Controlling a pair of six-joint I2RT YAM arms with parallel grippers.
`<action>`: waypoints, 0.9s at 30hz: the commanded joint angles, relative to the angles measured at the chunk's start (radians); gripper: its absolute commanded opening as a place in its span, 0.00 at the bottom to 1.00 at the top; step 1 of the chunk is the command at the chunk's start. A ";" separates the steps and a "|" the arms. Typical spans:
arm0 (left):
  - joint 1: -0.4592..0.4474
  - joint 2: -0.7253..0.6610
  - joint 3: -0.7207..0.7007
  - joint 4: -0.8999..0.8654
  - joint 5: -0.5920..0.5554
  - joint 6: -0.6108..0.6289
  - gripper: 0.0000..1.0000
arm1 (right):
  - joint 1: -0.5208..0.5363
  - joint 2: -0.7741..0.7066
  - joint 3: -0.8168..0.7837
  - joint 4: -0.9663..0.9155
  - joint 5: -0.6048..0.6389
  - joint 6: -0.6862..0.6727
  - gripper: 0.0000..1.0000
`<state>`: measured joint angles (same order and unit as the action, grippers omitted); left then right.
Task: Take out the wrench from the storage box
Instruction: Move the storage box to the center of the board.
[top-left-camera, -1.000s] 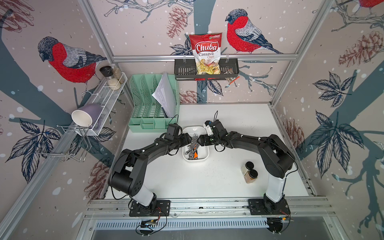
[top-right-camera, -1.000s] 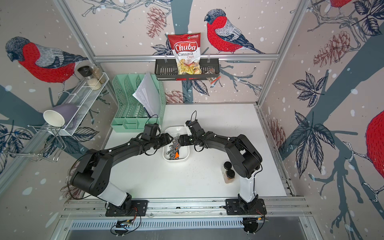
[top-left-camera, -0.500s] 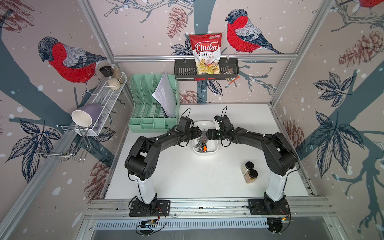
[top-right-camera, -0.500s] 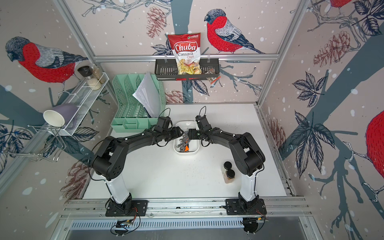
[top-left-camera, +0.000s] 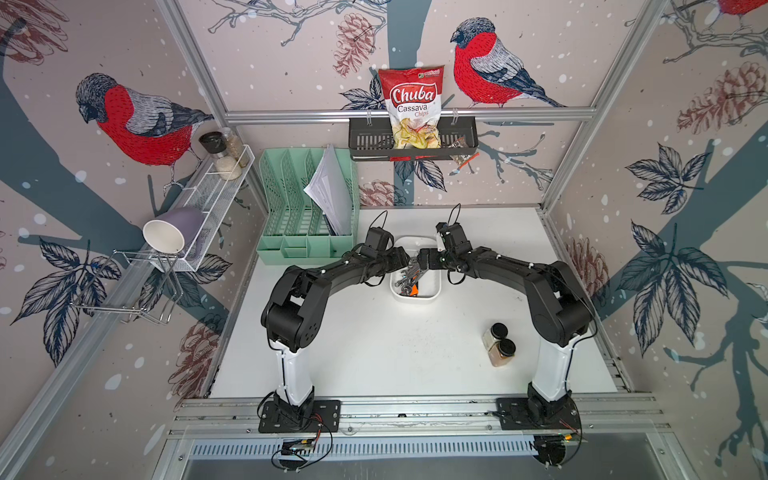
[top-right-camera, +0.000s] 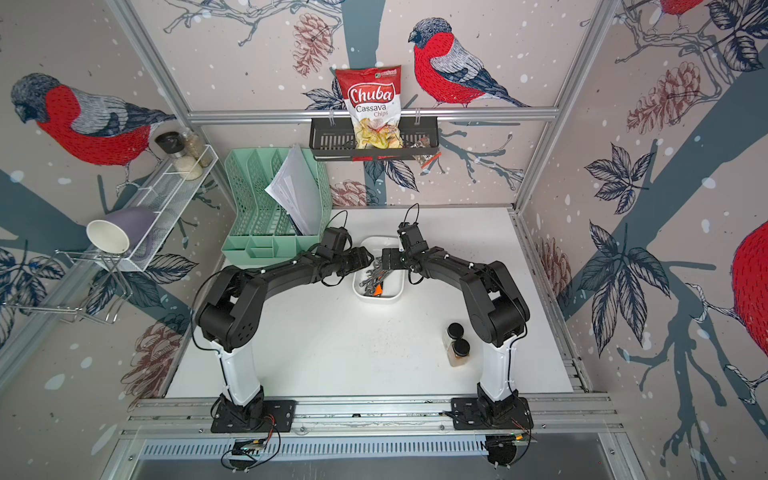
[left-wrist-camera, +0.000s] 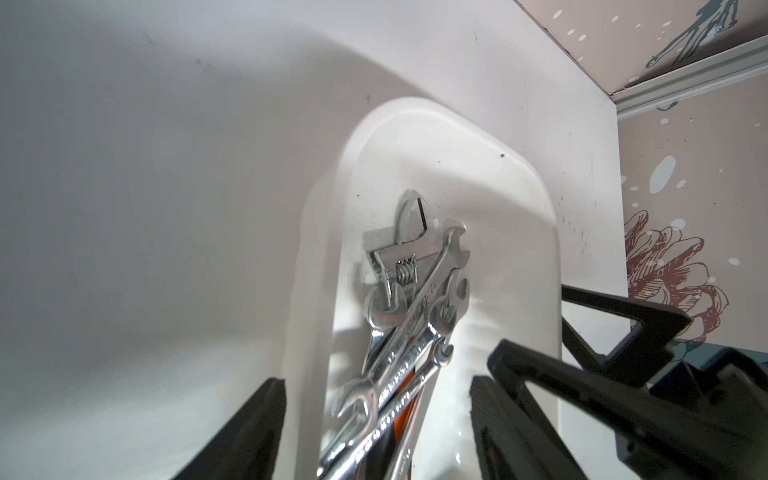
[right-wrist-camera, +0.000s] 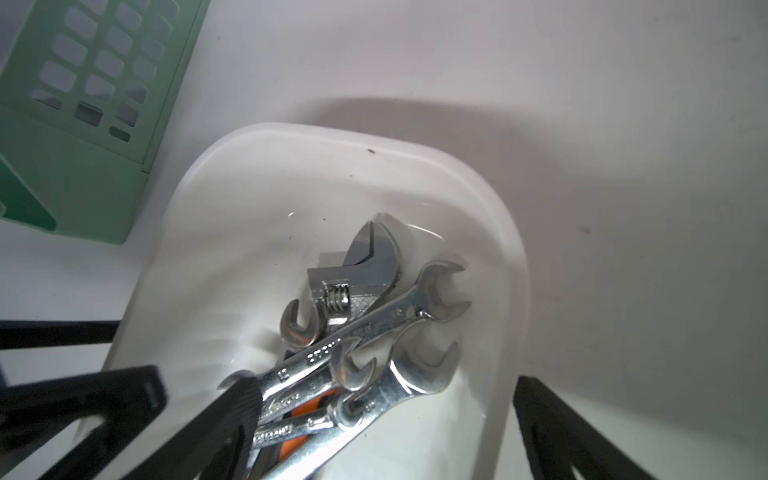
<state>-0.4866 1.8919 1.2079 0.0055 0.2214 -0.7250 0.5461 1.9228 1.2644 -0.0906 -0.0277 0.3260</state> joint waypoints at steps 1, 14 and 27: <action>-0.003 -0.049 -0.012 -0.024 -0.071 0.042 0.75 | 0.017 -0.021 0.018 -0.059 0.172 -0.041 1.00; -0.022 -0.214 -0.115 -0.116 -0.029 0.085 0.78 | 0.038 -0.234 -0.173 -0.083 0.018 0.038 0.88; -0.053 -0.202 -0.179 -0.027 0.058 0.032 0.73 | 0.071 -0.243 -0.250 -0.012 -0.040 0.101 0.58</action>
<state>-0.5362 1.6684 1.0138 -0.0563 0.2535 -0.6830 0.6205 1.6711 0.9985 -0.1463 -0.0544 0.4179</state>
